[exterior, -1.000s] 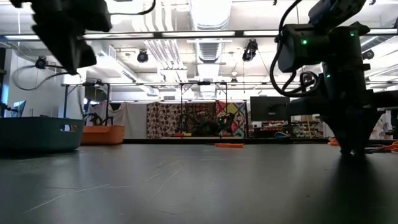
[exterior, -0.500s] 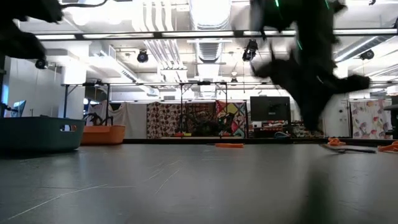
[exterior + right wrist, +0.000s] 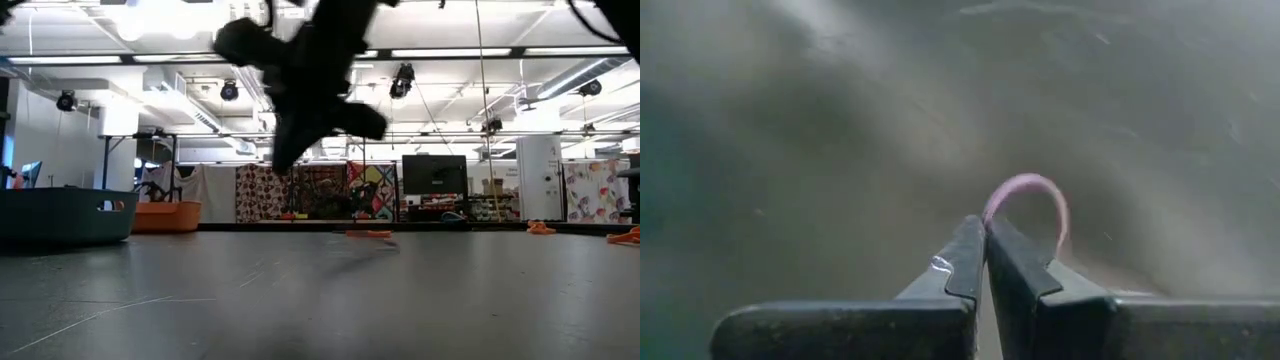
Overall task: Sort rubber bands into baskets
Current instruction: Put the purple rubber band into the green bin
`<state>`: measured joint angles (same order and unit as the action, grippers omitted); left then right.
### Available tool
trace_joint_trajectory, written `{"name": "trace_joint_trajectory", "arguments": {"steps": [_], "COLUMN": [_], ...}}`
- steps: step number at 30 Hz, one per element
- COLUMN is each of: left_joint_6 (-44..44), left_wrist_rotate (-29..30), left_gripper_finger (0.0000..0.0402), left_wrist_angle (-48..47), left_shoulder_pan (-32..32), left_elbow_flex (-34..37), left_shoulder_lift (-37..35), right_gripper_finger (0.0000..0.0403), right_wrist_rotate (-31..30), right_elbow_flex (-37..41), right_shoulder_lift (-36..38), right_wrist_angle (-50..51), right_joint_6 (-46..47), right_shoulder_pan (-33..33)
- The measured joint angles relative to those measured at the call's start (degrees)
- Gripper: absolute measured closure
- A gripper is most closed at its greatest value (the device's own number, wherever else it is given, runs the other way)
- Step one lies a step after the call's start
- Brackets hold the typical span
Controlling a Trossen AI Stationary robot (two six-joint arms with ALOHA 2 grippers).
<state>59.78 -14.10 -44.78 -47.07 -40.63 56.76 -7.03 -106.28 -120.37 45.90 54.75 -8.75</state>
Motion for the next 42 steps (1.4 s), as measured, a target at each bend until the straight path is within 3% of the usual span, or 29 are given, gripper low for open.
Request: {"name": "trace_joint_trajectory", "arguments": {"steps": [6,12,26,34,42], "left_joint_6": [6.8,7.2,5.5,5.7,8.1], "left_wrist_rotate": [1.1,1.6,4.6,1.3,1.1], "left_gripper_finger": [0.0401,0.0401,0.0394,0.0324,0.0251], "left_wrist_angle": [5.9,9.8,14.8,14.1,11.0], "left_shoulder_pan": [-8.0,-11.9,-11.9,-12.0,-11.8], "left_elbow_flex": [-1.7,-1.6,-1.9,-2.5,-2.5], "left_shoulder_lift": [3.1,8.7,22.7,24.9,20.6], "right_gripper_finger": [0.0394,0.0394,0.0383,0.0304,0.0249], "right_wrist_rotate": [0.0,3.4,4.5,7.1,5.1], "right_elbow_flex": [-15.1,-28.4,-24.6,-26.5,-28.6], "right_shoulder_lift": [-11.8,-20.0,-20.5,-20.4,-16.6], "right_wrist_angle": [1.8,7.3,8.0,8.3,10.2], "right_joint_6": [-5.6,-12.4,-13.2,-16.2,-19.0], "right_shoulder_pan": [0.3,0.5,0.5,0.5,0.5]}}
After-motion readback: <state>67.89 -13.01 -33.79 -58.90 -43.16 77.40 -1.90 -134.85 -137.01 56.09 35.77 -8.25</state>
